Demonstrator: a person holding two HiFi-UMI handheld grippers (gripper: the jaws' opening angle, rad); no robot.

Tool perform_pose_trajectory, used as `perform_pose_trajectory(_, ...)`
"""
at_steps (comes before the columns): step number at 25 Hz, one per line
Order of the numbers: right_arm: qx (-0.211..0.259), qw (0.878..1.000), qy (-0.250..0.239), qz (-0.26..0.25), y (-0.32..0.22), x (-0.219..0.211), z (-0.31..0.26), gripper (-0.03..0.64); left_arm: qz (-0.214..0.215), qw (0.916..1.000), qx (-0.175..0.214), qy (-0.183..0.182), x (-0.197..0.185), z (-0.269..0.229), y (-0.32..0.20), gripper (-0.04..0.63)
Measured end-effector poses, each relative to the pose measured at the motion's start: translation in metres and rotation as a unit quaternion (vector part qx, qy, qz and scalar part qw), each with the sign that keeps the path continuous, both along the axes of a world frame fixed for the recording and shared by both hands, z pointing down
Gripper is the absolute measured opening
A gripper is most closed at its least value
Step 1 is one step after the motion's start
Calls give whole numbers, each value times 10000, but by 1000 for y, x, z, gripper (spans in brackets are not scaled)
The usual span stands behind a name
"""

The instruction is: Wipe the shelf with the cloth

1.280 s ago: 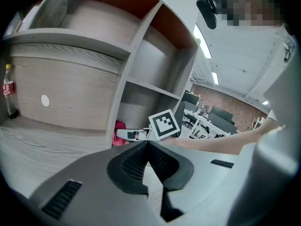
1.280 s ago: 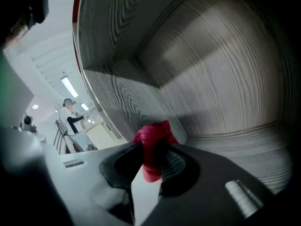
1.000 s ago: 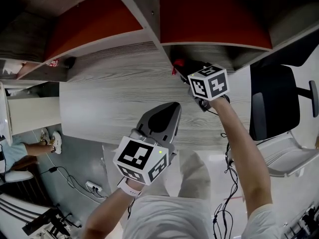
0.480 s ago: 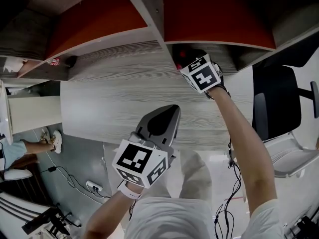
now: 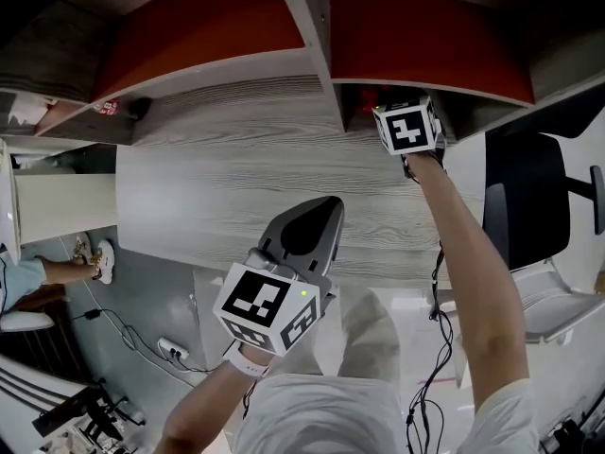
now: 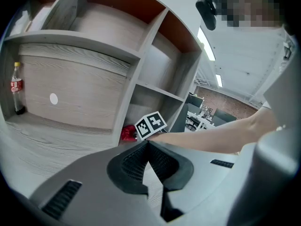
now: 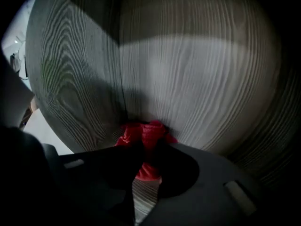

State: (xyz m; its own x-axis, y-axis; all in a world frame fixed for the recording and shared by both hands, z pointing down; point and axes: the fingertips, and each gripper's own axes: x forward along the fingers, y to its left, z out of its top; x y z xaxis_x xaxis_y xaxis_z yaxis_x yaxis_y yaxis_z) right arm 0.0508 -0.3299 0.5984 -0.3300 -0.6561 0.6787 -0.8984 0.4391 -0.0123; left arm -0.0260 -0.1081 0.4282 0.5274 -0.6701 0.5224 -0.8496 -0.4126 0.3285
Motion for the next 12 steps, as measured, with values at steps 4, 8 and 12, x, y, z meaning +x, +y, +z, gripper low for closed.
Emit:
perform_pose_trajectory(4,-58,9991,110,398,-1,20,4,89,-6,10000,14,10,-1,-1,-1,6)
perform_pose_trajectory(8,-64,9921,224,1230,1,52,8,89,-16,10000,17,0,-4,-1,-3,6)
perform_pose_trajectory(12,118,9754,-28,2199,1,84,1,89,0,10000,18,2,-6,-2,-4,6)
